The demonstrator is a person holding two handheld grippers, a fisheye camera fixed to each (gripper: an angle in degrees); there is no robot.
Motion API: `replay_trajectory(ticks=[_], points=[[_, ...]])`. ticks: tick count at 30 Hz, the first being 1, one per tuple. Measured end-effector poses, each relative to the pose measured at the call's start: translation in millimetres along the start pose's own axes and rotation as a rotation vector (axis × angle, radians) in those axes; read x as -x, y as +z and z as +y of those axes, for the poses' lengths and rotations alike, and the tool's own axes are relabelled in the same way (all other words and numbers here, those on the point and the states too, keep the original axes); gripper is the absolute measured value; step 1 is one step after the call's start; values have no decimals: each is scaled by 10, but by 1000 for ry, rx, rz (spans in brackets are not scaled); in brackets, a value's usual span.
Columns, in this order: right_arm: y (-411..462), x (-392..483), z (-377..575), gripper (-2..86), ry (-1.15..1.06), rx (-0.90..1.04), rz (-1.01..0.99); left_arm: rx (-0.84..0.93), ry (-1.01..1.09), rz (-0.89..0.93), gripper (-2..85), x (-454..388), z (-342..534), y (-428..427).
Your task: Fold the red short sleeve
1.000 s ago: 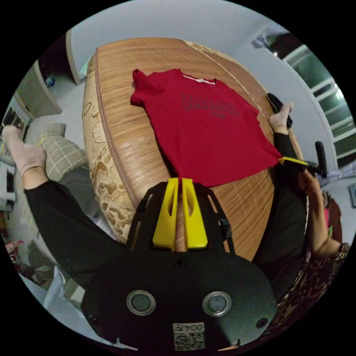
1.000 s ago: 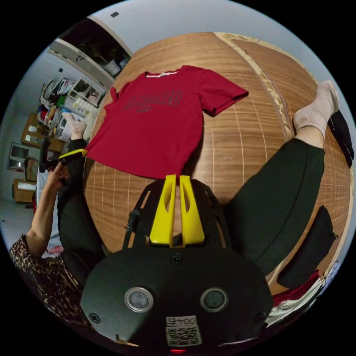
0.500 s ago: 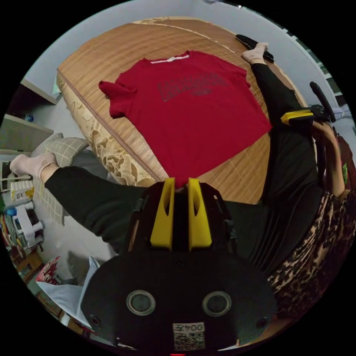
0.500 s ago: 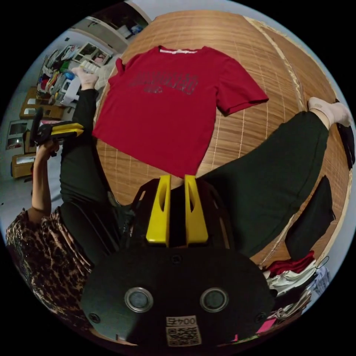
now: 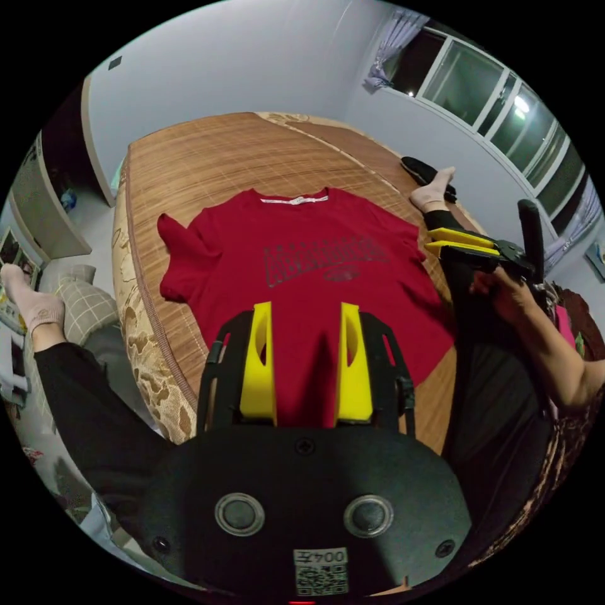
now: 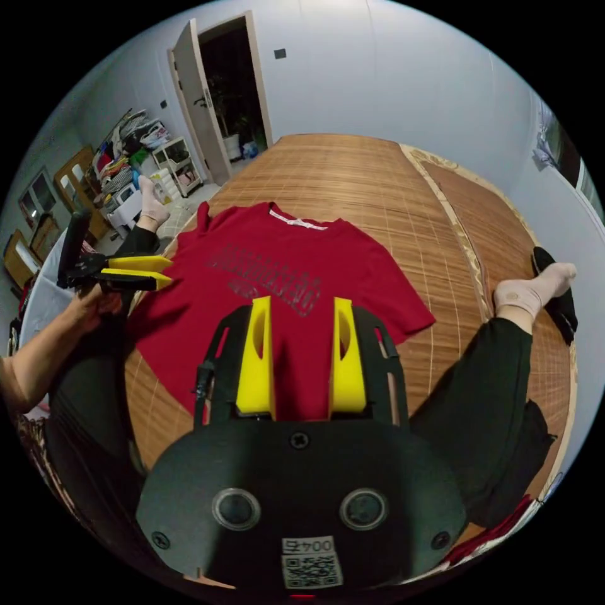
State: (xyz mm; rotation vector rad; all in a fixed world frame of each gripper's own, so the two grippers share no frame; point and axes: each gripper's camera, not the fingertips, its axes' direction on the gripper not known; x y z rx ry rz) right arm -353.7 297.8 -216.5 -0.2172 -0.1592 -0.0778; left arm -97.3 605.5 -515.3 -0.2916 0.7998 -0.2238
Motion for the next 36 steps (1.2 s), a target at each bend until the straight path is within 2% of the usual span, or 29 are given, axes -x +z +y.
replay_trajectory(ticks=[5,6,14,16,19,25,36], points=[[436,323,182,187,-52,65,96,52,-12,-59,143,115,225,158],[539,380,261,189,-59,90,121,7,-3,-69,143,130,299,132],[730,578,496,183,-37,94,69,6,-12,-59,148,290,431,17],[767,647,551,183,-41,92,75,-26,-69,-8,145,438,452,-145],[808,711,620,183,-40,86,73,-138,-150,-56,135,757,449,-469],[899,828,727,182,-42,82,77,-147,-360,22,109,1703,437,-642],[1038,971,863,182,-44,81,87,-169,-437,65,97,2261,490,-527]])
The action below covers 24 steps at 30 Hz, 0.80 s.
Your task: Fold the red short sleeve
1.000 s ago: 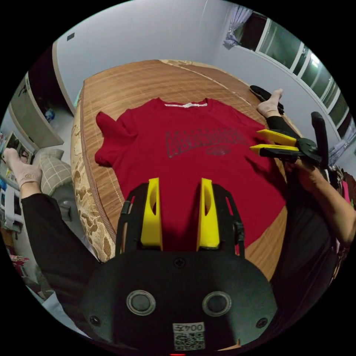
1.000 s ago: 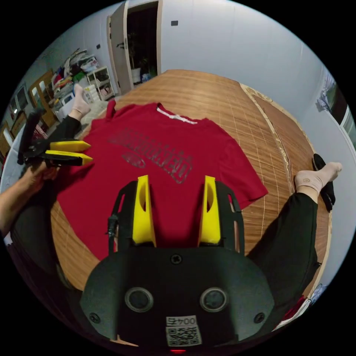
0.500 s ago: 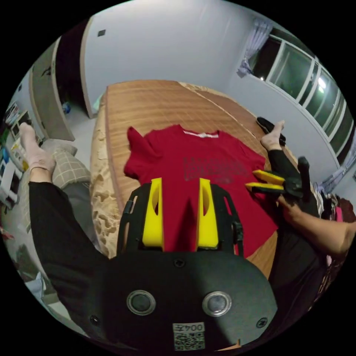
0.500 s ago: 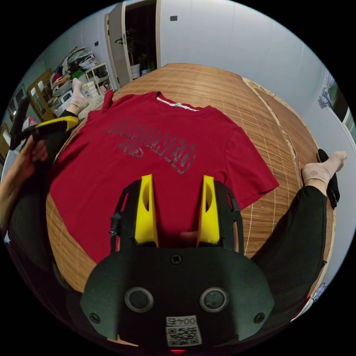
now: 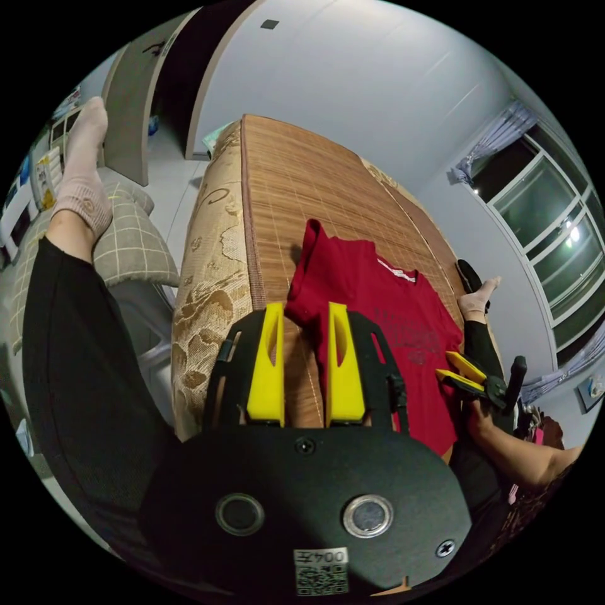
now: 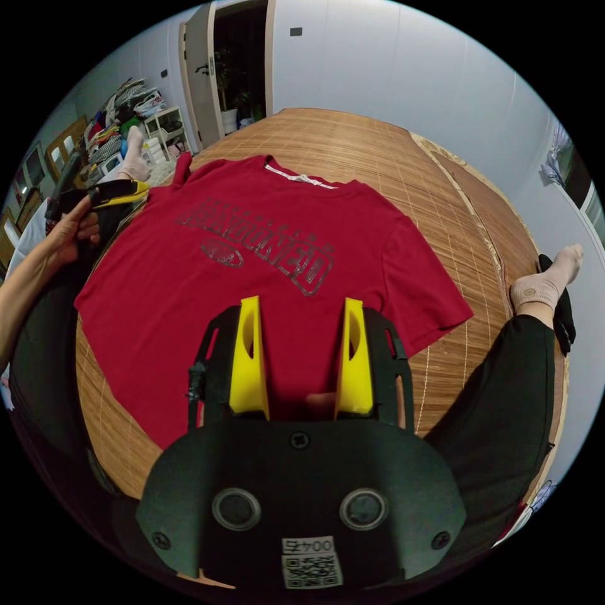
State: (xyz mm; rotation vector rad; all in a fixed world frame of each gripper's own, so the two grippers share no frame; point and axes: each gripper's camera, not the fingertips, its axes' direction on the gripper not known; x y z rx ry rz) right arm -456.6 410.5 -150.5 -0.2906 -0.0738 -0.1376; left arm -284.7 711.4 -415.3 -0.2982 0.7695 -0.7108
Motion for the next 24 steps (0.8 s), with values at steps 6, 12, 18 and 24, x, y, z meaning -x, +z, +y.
replay_trajectory(ticks=[6,12,18,24], points=[[64,49,38,181,0,0,3,-25,35,-7,47,58,-87,-31],[113,74,63,181,0,1,3,-72,58,-191,20,-135,-3,-282],[150,80,73,180,1,0,3,36,-76,-267,14,57,4,-159],[171,71,75,179,1,0,3,-103,-112,-205,33,126,-29,-390]])
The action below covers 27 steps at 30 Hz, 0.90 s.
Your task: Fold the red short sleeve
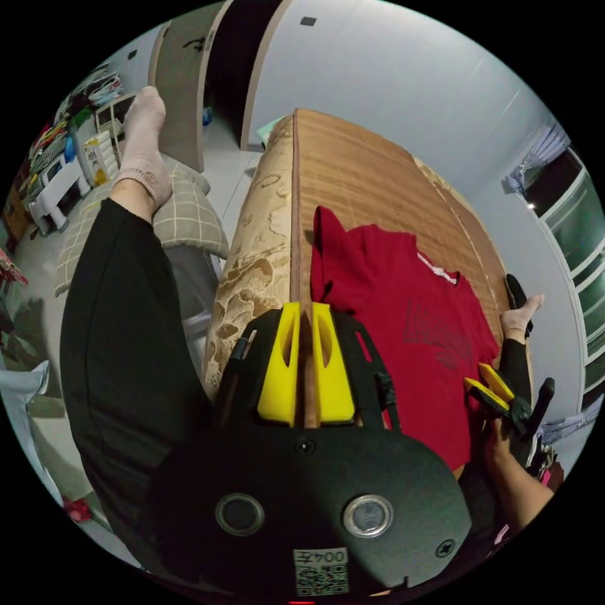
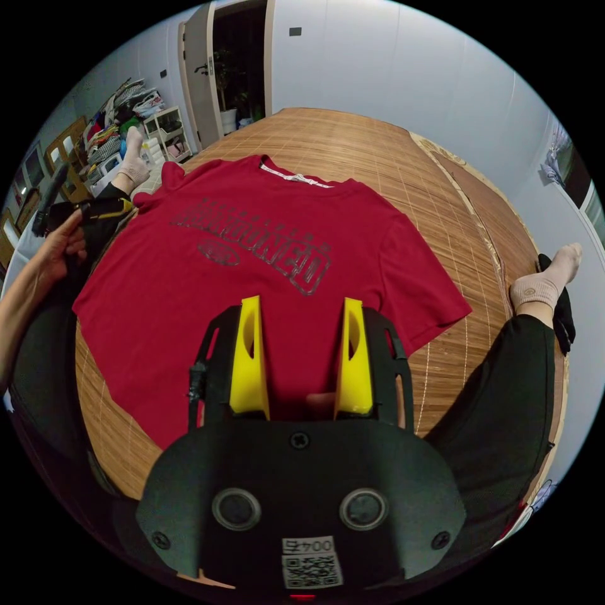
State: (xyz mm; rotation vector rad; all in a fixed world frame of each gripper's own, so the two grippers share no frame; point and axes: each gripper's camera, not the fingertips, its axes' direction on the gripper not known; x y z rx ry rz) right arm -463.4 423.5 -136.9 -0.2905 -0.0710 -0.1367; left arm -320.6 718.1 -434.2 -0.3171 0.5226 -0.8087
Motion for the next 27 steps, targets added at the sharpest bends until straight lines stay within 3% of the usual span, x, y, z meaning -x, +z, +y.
replay_trajectory(ticks=[4,10,17,22,27], points=[[7,-17,-5,180,0,0,-1,-123,69,93,69,30,-292,-118],[4,-50,-21,179,0,0,-2,44,191,171,125,0,-855,374],[-19,-100,-50,180,0,0,0,148,266,233,75,-140,-940,737],[-50,-153,-87,179,1,-1,0,-63,393,79,38,-470,-739,508],[-86,-210,-130,176,1,-2,2,89,333,-144,38,-511,-628,919]])
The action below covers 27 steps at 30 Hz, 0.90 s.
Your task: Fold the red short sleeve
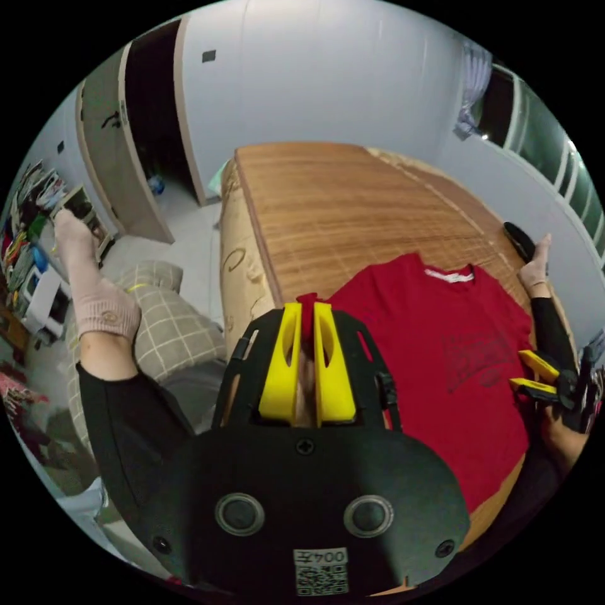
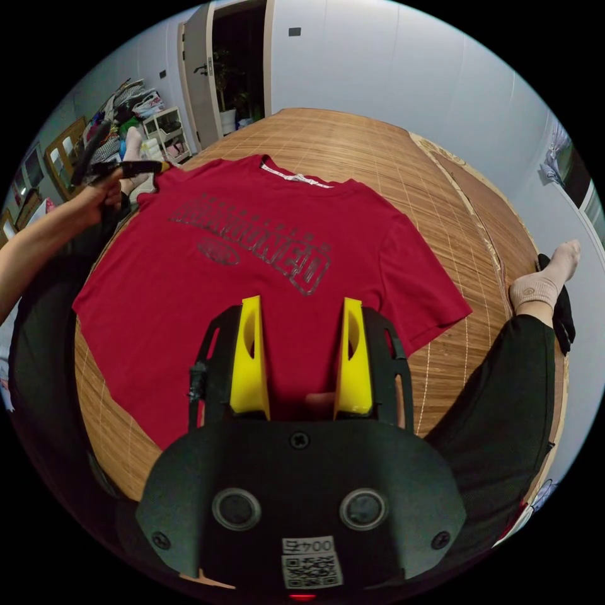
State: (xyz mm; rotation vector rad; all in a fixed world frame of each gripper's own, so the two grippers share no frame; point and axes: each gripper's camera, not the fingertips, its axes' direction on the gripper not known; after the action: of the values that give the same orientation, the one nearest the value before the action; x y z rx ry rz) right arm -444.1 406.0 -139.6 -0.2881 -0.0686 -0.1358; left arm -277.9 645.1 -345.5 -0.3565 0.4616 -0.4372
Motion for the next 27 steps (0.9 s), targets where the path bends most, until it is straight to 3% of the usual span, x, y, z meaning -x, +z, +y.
replay_trajectory(ticks=[5,9,13,18,23,27], points=[[-49,-70,-43,177,0,0,0,-80,-96,30,55,-17,37,-97],[-98,-141,-91,177,1,1,-1,-143,-38,118,36,-200,211,-386],[-155,-218,-145,177,1,1,0,-50,128,165,24,-658,484,-257],[-231,-321,-212,176,1,0,-1,67,92,109,32,-835,637,65],[-313,-437,-291,175,1,1,-1,54,48,95,57,-891,726,0],[-389,-550,-368,175,1,1,0,-63,32,230,65,-1180,924,-252]])
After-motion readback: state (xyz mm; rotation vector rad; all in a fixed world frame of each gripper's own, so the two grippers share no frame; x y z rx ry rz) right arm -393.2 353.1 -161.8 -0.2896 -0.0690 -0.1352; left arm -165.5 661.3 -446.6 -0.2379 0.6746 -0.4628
